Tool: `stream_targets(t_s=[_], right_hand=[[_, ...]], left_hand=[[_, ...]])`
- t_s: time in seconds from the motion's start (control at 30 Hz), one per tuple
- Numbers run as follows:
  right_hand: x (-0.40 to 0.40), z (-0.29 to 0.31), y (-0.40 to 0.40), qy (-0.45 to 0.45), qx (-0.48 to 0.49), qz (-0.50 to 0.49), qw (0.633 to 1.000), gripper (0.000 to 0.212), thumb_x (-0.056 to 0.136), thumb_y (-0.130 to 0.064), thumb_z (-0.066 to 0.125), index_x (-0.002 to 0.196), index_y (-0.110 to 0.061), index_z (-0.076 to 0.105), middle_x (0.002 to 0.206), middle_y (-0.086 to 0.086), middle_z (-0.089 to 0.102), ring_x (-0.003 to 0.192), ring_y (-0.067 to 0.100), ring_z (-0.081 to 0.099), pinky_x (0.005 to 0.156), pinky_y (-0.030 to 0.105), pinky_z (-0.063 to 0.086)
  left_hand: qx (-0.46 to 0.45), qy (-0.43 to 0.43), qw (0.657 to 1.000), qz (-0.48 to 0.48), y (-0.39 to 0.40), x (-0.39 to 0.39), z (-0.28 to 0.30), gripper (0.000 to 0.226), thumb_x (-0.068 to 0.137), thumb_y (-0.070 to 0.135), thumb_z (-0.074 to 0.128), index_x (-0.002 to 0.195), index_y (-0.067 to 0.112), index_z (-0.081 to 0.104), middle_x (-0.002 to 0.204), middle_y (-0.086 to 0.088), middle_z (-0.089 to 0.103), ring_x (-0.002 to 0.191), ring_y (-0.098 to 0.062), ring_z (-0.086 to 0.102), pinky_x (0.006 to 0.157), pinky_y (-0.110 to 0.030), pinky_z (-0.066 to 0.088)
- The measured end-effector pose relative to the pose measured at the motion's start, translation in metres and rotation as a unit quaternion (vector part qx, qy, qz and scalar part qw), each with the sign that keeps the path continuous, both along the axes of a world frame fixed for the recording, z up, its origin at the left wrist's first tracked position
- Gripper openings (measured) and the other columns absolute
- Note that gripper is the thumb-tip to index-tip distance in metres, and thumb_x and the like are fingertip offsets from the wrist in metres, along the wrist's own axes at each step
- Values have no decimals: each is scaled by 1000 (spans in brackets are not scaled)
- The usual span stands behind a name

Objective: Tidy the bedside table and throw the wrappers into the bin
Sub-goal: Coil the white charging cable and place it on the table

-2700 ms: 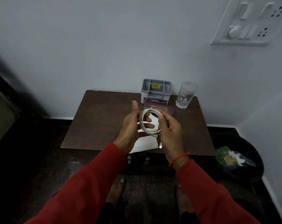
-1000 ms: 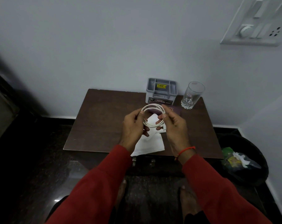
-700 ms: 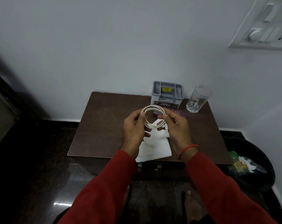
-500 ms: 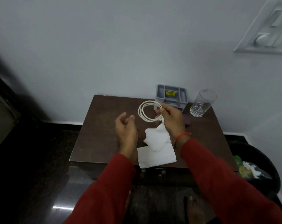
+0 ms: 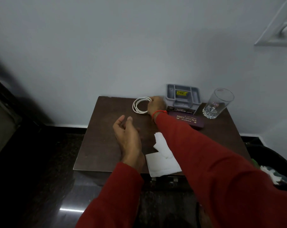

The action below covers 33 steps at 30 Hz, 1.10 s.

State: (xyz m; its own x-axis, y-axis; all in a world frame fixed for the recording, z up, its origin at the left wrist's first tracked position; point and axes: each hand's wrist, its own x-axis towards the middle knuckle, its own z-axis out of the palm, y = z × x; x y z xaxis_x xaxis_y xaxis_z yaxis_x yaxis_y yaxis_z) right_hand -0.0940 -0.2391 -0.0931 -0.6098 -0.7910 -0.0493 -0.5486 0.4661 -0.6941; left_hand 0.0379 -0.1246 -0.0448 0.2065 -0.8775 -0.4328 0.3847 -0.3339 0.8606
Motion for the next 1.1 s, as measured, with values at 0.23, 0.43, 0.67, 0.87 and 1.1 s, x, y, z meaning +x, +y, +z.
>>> stream_targets(t_s=[0.23,0.43,0.67,0.87,1.1], right_hand=[[-3,-3,-10,62,21,15,998,25,88,-9,53,104,-2,70,110,20,69,108,38,62,88,37,50],[-2,-2,-10,126,45,42,990,26,86,-4,53,107,-3,69,117,22,61,106,37,59,88,37,49],[-2,2,-10,160,37,61,985,27,89,-2,48,110,-1,65,120,24,57,114,43,54,92,44,48],[1,-4,-7,165,-12,104,981,35,83,6,44,114,4,58,125,23,53,122,39,47,102,42,41],[2,8,10,212,-65,195,955,65,85,12,37,148,-4,32,159,17,22,150,29,18,120,36,21]], left_hand=[[11,3,1000,-14,1,0,4,24,102,25,54,126,29,52,102,12,59,70,-12,58,56,-27,45],[13,9,1000,-24,3,-3,8,16,104,25,50,120,28,53,100,9,58,68,-11,57,52,-26,43],[18,15,999,-42,2,-1,9,11,104,30,50,113,29,57,98,8,59,68,-11,57,51,-26,45],[18,18,999,-39,2,2,12,9,104,28,51,108,30,59,98,7,59,65,-11,57,50,-26,44],[16,18,999,-44,3,1,13,9,103,30,52,102,31,61,96,8,59,65,-10,57,52,-27,45]])
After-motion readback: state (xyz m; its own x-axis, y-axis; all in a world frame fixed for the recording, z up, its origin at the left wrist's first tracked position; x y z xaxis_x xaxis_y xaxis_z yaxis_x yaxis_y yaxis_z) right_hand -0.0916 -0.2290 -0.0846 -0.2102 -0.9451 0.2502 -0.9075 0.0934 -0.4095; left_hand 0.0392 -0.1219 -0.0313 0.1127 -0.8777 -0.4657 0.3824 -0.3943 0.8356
